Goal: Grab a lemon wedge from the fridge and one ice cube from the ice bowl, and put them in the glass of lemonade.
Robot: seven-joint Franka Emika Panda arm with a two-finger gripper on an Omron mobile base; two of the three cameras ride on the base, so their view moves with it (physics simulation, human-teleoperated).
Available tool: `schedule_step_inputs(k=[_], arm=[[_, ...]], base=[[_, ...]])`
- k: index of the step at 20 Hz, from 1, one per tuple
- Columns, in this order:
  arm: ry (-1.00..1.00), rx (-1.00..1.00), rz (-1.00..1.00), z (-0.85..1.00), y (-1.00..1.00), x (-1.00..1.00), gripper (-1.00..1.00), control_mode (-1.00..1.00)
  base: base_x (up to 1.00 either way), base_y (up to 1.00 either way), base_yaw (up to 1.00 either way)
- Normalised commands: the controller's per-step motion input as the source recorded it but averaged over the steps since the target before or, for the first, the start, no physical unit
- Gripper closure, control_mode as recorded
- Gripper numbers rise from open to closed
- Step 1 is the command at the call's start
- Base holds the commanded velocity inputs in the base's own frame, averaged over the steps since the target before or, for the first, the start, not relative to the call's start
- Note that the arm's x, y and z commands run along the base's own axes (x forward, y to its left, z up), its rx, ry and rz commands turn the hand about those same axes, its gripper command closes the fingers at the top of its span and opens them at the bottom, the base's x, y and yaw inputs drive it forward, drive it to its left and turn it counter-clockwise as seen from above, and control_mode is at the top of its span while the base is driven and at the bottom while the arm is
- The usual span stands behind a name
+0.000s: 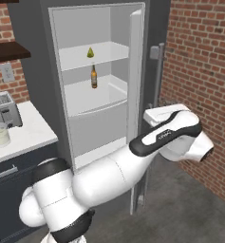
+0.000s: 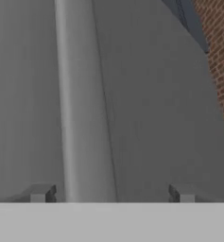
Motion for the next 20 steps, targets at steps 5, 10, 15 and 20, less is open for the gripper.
schedule_step_inputs(k=[5, 10, 15, 20], arm=[[-0.03, 0.08, -0.06, 0.63, -0.5, -0.67, -1.0, -1.0], [-0.02, 0.0, 0.0, 0.66, -0.06, -0.99, -1.0, -1.0], [-0.04, -0.01, -0.02, 0.61, 0.1, -1.0, -1.0, -1.0], [0.0, -0.13, -0.14, 0.54, 0.46, -0.84, -1.0, -1.0]], base=[[0.0, 0.0, 0.0], [0.0, 0.0, 0.0], [0.0, 0.0, 0.0], [0.0, 0.0, 0.0]])
